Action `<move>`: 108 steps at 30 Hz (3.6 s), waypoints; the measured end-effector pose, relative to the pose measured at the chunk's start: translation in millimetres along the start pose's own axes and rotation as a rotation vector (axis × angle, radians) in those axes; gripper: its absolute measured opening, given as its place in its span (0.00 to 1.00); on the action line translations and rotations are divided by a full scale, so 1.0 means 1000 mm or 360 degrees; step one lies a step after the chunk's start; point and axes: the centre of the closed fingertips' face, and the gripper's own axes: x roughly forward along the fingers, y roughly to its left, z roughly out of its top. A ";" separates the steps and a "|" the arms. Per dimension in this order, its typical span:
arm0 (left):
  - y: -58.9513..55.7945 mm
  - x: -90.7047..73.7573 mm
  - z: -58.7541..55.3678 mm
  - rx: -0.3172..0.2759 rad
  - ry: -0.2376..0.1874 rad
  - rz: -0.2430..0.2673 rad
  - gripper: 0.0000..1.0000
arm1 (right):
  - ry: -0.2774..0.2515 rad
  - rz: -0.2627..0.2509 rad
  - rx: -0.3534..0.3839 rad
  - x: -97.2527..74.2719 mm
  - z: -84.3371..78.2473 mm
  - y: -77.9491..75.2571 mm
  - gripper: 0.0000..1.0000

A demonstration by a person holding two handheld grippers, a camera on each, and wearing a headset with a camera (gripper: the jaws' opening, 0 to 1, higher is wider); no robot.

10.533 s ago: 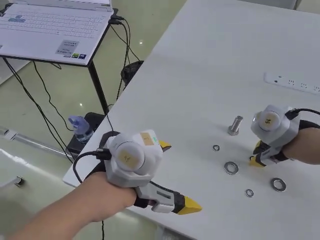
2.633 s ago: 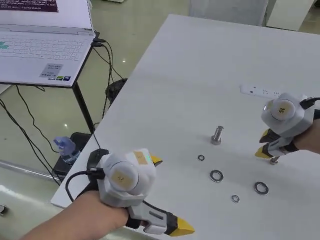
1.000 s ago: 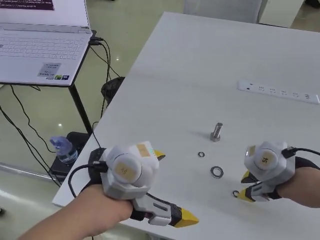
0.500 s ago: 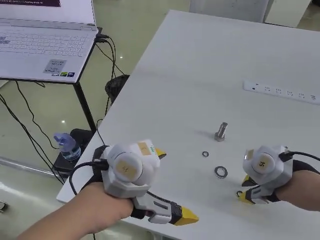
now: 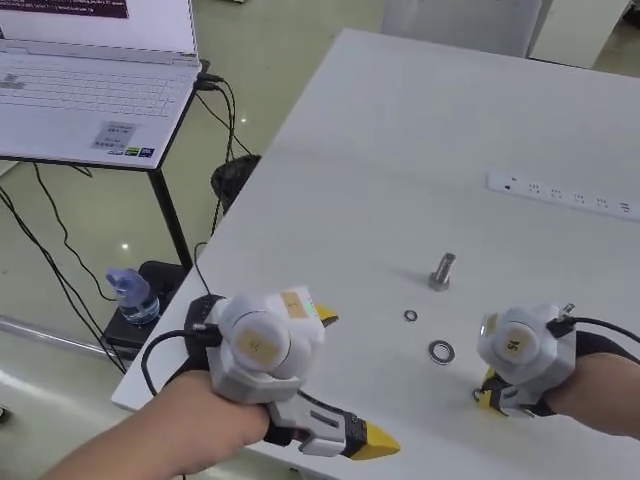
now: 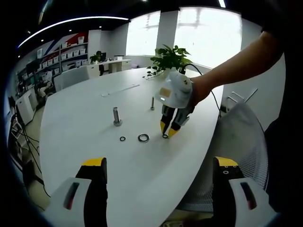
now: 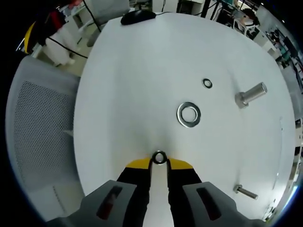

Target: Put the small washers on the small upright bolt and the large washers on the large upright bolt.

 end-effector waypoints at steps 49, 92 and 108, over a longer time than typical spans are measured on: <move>-0.011 -0.004 -0.008 -0.0028 0.0017 0.0002 0.89 | 0.0084 -0.0086 0.0413 0.001 0.004 0.000 0.14; 0.013 0.034 0.003 -0.0037 0.0053 0.0114 0.91 | -0.0013 -0.0098 0.0420 -0.081 -0.073 -0.063 0.12; 0.028 0.036 -0.007 -0.0036 0.0120 0.0176 0.90 | -0.0044 -0.0192 0.0497 -0.102 -0.087 -0.124 0.12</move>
